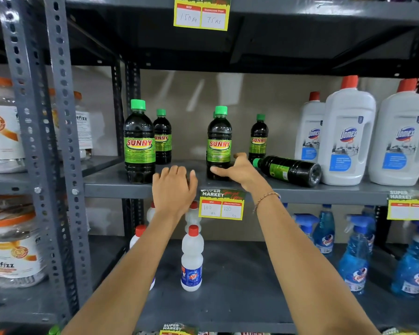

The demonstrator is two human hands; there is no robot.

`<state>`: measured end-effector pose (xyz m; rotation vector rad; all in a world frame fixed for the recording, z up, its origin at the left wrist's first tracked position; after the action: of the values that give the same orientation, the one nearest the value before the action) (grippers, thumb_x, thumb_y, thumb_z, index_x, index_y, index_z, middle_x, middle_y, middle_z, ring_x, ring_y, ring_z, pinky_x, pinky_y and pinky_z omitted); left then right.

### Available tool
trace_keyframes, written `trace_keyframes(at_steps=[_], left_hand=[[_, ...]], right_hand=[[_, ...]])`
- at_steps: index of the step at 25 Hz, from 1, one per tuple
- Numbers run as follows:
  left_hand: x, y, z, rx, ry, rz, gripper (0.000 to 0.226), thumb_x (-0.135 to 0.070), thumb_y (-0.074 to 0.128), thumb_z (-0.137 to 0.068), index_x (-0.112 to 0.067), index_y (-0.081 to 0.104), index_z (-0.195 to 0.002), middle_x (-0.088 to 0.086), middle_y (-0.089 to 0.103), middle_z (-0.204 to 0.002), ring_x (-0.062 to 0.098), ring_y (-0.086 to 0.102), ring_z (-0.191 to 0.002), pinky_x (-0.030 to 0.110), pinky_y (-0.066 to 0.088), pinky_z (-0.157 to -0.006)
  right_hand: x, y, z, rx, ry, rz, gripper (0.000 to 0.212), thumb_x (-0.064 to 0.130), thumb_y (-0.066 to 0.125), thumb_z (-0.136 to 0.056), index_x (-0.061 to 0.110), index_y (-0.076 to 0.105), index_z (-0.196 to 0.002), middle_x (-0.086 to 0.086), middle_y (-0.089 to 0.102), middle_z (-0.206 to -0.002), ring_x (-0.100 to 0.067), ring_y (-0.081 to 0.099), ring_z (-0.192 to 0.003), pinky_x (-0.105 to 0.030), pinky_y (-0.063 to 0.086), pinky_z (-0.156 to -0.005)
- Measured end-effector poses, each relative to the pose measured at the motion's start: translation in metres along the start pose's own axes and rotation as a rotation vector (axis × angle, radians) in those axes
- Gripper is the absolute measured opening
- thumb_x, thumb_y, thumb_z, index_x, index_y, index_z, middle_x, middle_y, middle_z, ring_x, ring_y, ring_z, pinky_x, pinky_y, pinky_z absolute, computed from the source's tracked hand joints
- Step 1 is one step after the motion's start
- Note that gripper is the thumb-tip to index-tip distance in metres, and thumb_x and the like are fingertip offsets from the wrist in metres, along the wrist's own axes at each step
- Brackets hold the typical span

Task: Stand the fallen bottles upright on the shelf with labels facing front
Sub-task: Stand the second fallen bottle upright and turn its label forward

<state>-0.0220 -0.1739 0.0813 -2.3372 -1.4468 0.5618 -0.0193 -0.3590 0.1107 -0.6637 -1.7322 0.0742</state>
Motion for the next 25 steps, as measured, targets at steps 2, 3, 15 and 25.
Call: trace_keyframes(at_steps=[2, 3, 15, 25], left_hand=[[-0.008, 0.003, -0.021, 0.154, 0.040, 0.108, 0.046, -0.045, 0.035, -0.098, -0.010, 0.064, -0.093, 0.008, 0.066, -0.098, 0.027, 0.054, -0.099, 0.039, 0.040, -0.079], [-0.010, 0.010, -0.033, 0.265, 0.040, 0.239, 0.047, -0.049, 0.039, -0.097, -0.010, 0.063, -0.107, 0.007, 0.064, -0.112, 0.026, 0.051, -0.109, 0.039, 0.041, -0.085], [-0.030, 0.044, -0.051, 0.684, -0.141, 0.802, 0.041, -0.029, 0.074, -0.081, -0.015, 0.061, -0.118, 0.004, 0.069, -0.113, 0.018, 0.064, -0.104, 0.041, 0.048, -0.098], [-0.018, 0.010, -0.034, 0.484, -0.151, 0.843, 0.063, -0.041, 0.085, -0.064, -0.013, 0.065, -0.116, -0.001, 0.071, -0.103, 0.006, 0.065, -0.089, 0.015, 0.049, -0.075]], right_hand=[[-0.007, -0.012, -0.002, 0.045, 0.015, -0.081, 0.083, 0.016, 0.080, -0.074, 0.000, 0.033, -0.140, -0.015, 0.052, -0.137, -0.027, 0.051, -0.125, -0.040, 0.042, -0.106], [-0.010, -0.016, -0.002, 0.048, 0.009, -0.116, 0.074, 0.012, 0.077, -0.077, -0.002, 0.038, -0.138, -0.018, 0.055, -0.134, -0.028, 0.054, -0.123, -0.040, 0.044, -0.105], [-0.012, -0.019, -0.002, 0.008, -0.011, -0.237, 0.041, 0.000, 0.066, -0.084, -0.004, 0.055, -0.123, -0.021, 0.064, -0.120, -0.025, 0.063, -0.105, -0.035, 0.054, -0.091], [-0.007, -0.026, 0.027, 0.141, -0.068, -0.269, 0.033, 0.002, 0.063, -0.087, 0.001, 0.056, -0.119, -0.004, 0.066, -0.095, -0.018, 0.065, -0.094, -0.024, 0.058, -0.077]])
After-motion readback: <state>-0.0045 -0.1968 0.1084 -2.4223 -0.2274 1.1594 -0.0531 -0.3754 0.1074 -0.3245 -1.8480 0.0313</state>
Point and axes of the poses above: each hand's wrist, its own z-axis away from the middle knuckle, its own y-axis out of the palm, x = y × z, the point moved 5 cm from there along -z, towards the middle knuckle
